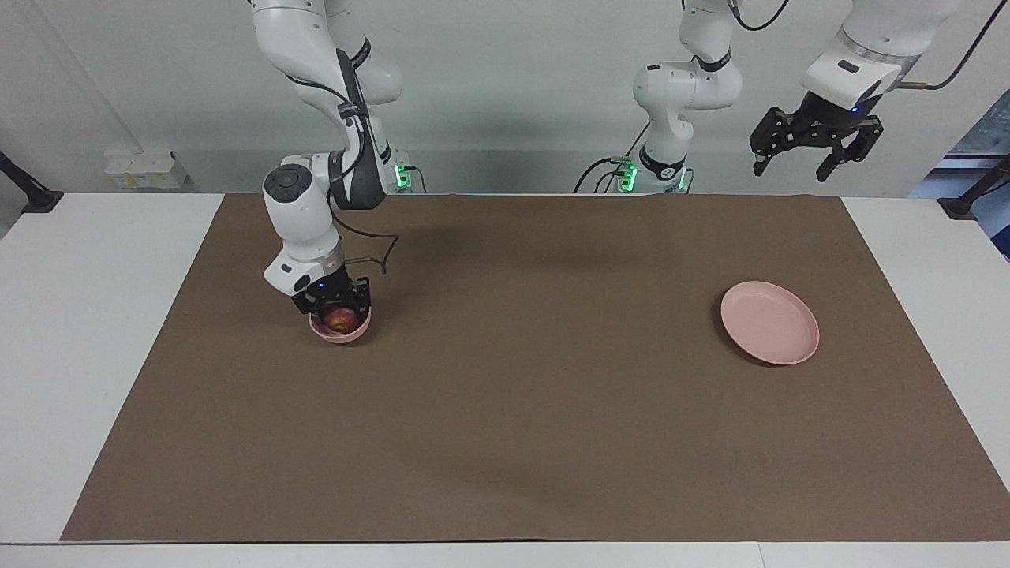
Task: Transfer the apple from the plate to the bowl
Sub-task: 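Lower the apple into the pink bowl and open the right gripper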
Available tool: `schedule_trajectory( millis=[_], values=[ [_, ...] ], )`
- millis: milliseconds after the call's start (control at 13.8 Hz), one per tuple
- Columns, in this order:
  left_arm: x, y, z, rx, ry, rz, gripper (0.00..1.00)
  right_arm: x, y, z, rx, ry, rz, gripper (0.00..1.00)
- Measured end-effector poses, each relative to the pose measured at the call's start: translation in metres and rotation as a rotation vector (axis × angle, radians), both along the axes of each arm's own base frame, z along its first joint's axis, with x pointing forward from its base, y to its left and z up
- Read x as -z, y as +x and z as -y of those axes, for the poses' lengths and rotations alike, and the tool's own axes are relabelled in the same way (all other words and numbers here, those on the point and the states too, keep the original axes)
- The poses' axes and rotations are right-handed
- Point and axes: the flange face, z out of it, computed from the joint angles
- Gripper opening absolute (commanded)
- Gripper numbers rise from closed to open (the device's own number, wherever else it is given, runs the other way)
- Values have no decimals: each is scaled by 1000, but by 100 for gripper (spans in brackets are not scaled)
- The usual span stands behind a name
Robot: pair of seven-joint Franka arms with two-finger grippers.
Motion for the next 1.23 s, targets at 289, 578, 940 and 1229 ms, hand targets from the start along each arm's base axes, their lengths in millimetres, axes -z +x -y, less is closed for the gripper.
schedule_trajectory(
  millis=[289, 578, 940, 1229],
  values=[
    [-1, 0, -5, -9, -3, 4, 100, -49, 22, 5, 25, -4, -17, 100],
    [-2, 1, -8, -14, -3, 8, 100, -143, 42, 11, 94, -6, -21, 100],
    [-2, 1, -10, -18, 4, 10, 100, -225, 43, 38, 167, -10, -65, 100],
    [-2, 1, -10, -1, 4, 12, 100, -293, 26, 41, 179, -12, -118, 100]
  ],
)
